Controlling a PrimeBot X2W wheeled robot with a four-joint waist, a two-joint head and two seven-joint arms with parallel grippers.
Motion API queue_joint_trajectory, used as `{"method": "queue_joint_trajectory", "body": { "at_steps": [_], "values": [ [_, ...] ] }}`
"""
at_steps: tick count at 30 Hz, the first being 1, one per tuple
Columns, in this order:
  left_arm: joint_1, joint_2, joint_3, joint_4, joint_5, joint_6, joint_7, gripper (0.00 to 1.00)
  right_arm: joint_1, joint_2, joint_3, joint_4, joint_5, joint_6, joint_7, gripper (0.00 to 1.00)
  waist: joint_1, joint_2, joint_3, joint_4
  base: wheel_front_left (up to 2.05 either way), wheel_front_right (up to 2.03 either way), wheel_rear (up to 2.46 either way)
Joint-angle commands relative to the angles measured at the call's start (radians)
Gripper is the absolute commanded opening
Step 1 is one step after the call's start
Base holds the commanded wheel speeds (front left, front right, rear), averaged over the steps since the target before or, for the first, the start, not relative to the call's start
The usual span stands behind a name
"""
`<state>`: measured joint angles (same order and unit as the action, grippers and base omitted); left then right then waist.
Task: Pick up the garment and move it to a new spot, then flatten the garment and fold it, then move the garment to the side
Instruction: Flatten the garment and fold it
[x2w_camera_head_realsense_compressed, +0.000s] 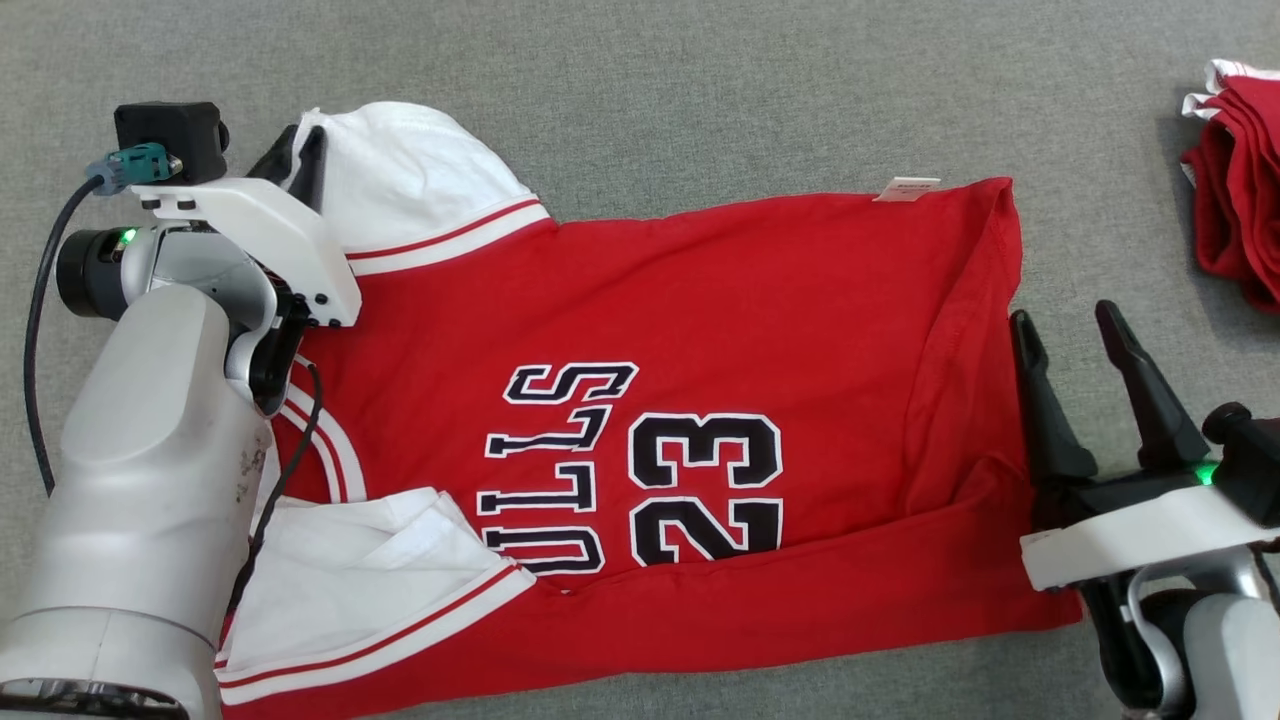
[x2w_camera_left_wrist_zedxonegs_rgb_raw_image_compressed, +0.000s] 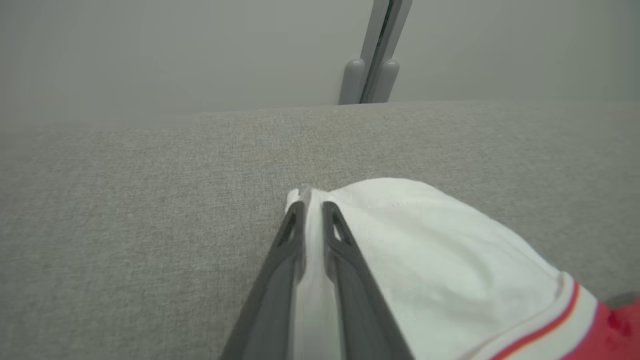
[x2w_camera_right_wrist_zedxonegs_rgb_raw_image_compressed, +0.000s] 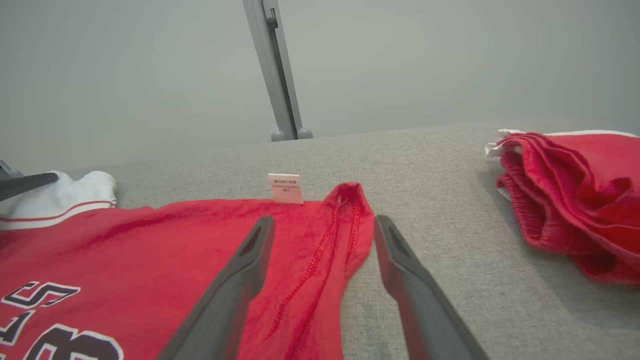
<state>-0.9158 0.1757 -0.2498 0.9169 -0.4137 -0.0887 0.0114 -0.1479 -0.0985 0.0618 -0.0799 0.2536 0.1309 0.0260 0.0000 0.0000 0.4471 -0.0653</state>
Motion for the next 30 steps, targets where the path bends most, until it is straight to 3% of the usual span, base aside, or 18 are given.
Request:
{"method": "queue_joint_trajectory", "body": {
  "at_steps": [1,10,21,22,23,25,30],
  "values": [
    [-0.022,0.005,-0.002,0.016,-0.005,-0.010,-0.013,0.00,-0.024,-0.012,-0.016,0.008,0.011,0.000,-0.007,1.00,0.0000,0.0000,-0.001,0.000,0.00,0.00,0.00],
    [-0.060,-0.018,-0.034,0.073,-0.020,-0.033,-0.089,0.00,-0.192,-0.089,-0.069,0.132,0.055,0.000,0.032,1.00,0.0000,0.0000,-0.008,0.037,0.00,0.00,0.00],
    [-0.090,-0.044,-0.084,0.087,-0.049,-0.040,-0.152,0.00,-0.379,-0.147,0.023,0.450,0.099,0.000,0.142,1.00,0.0000,0.0000,0.021,0.094,0.00,0.00,0.00],
    [-0.091,-0.045,-0.089,0.086,-0.051,-0.041,-0.155,0.00,-0.391,-0.147,0.024,0.464,0.106,0.000,0.139,0.85,0.0000,0.0000,0.023,0.096,0.00,0.00,0.00],
    [-0.091,-0.044,-0.094,0.086,-0.054,-0.041,-0.161,0.00,-0.398,-0.149,0.021,0.478,0.106,0.000,0.141,0.44,0.0000,0.0000,0.023,0.098,0.00,0.00,0.00],
    [-0.088,-0.042,-0.102,0.083,-0.063,-0.042,-0.171,0.00,-0.406,-0.147,0.021,0.496,0.116,0.000,0.133,0.00,0.0000,0.0000,0.022,0.100,0.00,0.00,0.00],
    [-0.060,-0.024,-0.110,0.050,-0.083,-0.041,-0.225,0.00,-0.425,-0.161,0.016,0.495,0.140,0.000,0.088,0.00,0.0000,0.0000,0.008,0.101,0.00,0.00,0.00]
  ]
}}
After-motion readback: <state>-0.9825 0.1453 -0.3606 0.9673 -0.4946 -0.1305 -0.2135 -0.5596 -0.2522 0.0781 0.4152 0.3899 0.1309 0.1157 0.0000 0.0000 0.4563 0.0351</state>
